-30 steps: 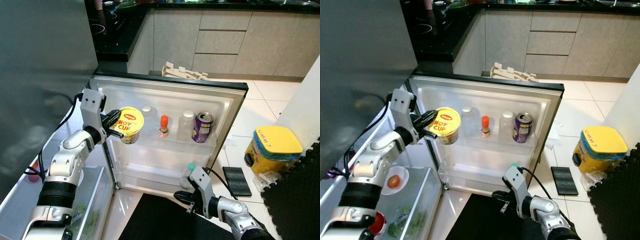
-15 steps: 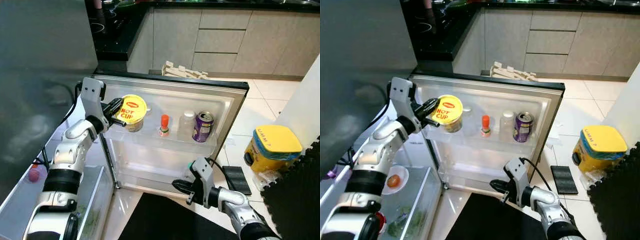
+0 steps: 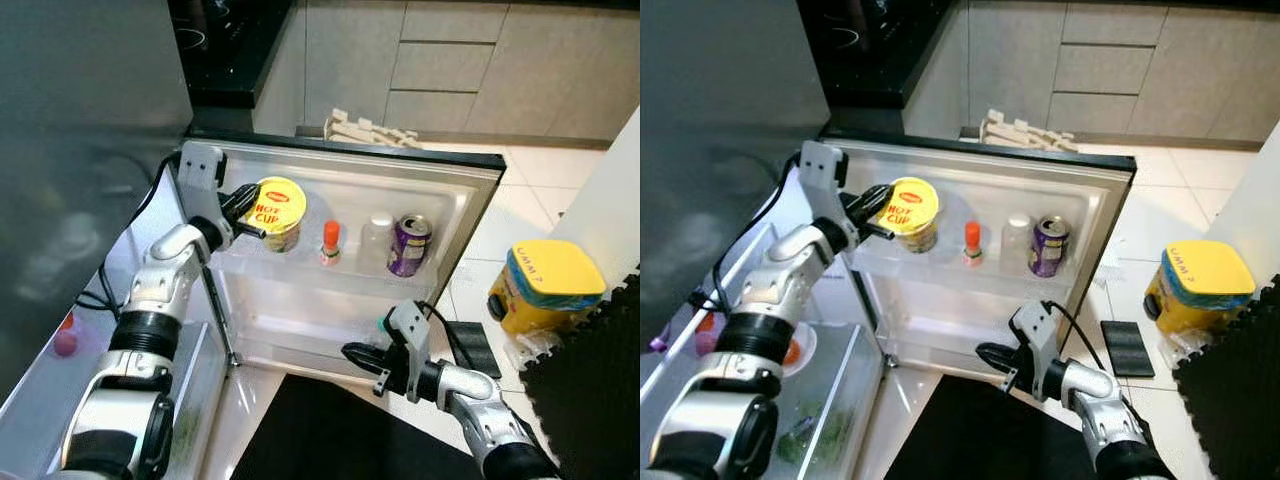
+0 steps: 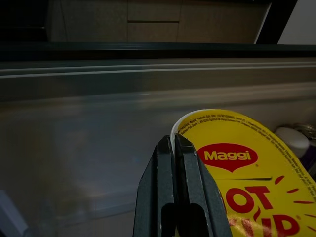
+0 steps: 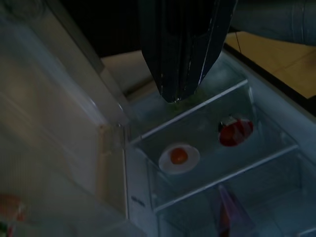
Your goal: Restocking fridge
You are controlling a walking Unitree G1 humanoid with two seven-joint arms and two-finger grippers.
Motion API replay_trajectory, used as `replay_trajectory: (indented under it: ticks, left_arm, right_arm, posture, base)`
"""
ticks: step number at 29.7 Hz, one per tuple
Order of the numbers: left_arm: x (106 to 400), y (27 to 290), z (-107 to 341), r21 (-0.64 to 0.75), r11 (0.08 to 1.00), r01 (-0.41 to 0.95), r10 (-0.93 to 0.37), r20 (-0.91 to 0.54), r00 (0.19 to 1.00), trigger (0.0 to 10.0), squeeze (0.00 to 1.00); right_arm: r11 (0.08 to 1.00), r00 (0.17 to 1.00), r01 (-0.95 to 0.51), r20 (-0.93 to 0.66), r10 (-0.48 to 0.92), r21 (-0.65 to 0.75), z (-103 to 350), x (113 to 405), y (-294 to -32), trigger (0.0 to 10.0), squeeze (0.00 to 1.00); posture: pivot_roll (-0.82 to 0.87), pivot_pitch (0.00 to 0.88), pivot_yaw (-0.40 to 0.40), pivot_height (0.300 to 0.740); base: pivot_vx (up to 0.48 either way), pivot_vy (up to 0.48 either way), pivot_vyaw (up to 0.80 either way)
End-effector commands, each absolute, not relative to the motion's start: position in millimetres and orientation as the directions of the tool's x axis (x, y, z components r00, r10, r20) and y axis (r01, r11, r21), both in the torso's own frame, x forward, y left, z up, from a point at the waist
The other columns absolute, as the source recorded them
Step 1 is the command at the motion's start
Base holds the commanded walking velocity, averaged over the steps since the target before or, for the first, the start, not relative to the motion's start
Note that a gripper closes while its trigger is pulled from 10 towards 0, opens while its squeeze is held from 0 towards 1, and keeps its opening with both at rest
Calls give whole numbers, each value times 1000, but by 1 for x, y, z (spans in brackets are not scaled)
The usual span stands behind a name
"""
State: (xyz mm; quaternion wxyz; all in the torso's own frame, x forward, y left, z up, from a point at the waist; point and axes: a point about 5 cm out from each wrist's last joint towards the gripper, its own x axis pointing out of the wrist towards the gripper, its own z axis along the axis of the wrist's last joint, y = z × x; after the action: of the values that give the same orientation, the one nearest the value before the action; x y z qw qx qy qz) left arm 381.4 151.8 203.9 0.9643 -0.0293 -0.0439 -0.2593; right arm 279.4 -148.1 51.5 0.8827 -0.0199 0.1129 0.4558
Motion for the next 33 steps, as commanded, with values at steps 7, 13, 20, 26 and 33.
replay_trajectory:
  ticks: [7,13,20,26,33]
  left_arm:
    - [396,140,210,18,866,499,-499,87,862,10000,0]
    - [402,149,217,39,887,460,-462,93,882,10000,0]
    - [405,159,219,62,902,427,-431,87,898,10000,0]
    - [406,172,217,60,921,385,-388,58,920,10000,0]
    - [408,176,206,-64,928,366,-367,-7,930,10000,0]
  right_arm:
    - [576,577,-817,-74,813,-45,101,288,-152,10000,0]
    - [556,562,-826,-60,825,-92,118,282,-159,10000,0]
    - [526,531,-847,-102,841,-71,123,272,-169,10000,0]
    - [532,535,-845,-118,837,-58,128,266,-179,10000,0]
    - [545,547,-837,-118,828,-54,134,264,-184,10000,0]
  posture:
    - [1,130,24,740]
    - [0,133,28,740]
    - [0,142,35,740]
    - [-3,151,39,740]
    - [-7,161,41,740]
  base:
    - [0,0,0]
    - [0,0,0]
    - [0,0,0]
    - [0,0,0]
    - [0,0,0]
